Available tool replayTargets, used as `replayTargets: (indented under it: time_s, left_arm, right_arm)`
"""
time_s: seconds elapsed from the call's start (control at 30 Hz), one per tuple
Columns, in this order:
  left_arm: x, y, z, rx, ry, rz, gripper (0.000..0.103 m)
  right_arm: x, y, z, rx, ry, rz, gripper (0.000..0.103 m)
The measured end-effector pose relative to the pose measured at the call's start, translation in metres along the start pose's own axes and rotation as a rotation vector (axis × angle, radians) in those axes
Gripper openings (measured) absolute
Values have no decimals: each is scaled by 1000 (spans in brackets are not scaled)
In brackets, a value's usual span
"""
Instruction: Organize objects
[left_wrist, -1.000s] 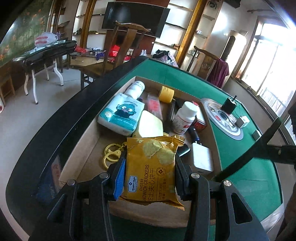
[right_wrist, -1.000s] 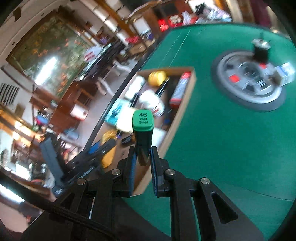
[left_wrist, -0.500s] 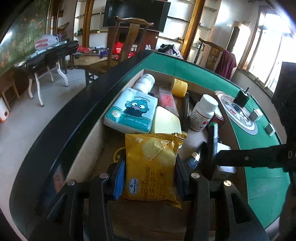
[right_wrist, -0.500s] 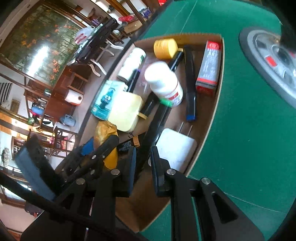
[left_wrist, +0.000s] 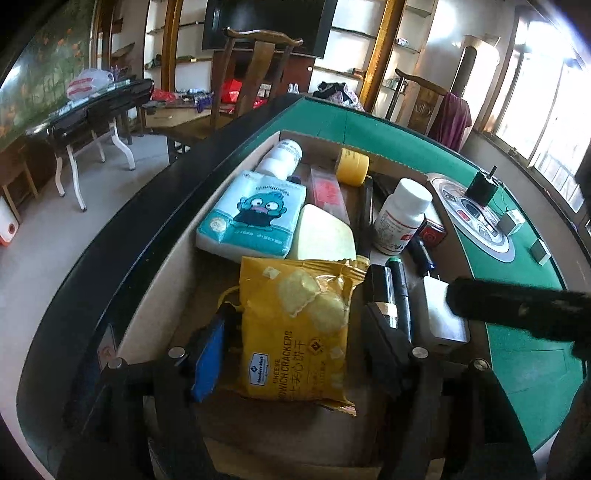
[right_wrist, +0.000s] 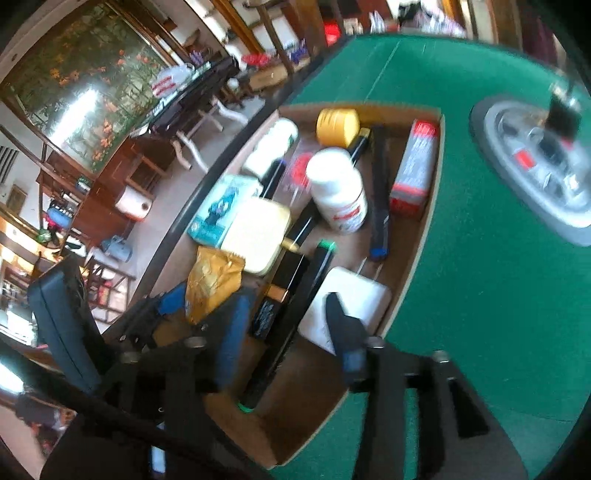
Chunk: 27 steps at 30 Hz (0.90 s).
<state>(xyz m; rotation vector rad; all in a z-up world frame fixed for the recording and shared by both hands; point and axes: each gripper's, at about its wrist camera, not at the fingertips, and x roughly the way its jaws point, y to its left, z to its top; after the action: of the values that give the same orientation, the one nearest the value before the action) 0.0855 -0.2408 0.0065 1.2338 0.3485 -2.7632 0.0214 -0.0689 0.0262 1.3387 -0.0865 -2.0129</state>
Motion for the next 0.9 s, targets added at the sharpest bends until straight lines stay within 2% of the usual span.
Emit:
replayTargets:
  time_s: [0.03, 0.1, 0.33, 0.57, 0.9]
  left_arm:
    - [-2, -2, 0, 5, -7, 8, 68]
    - [-6, -6, 0, 13, -12, 24, 71]
    - [-30, -34, 0, 80, -80, 94, 77]
    - [-52, -52, 3, 121, -166, 207, 77]
    - [-62, -59, 0, 103, -171, 243, 77]
  right_arm:
    - [-5, 0, -1, -11, -26, -20, 57]
    - [-12, -1, -3, -19, -59, -47, 60]
    - [-26, -5, -13, -38, -115, -150, 60]
    - [-36, -11, -17, -21, -145, -176, 63]
    - [-62, -20, -32, -33, -211, -232, 64]
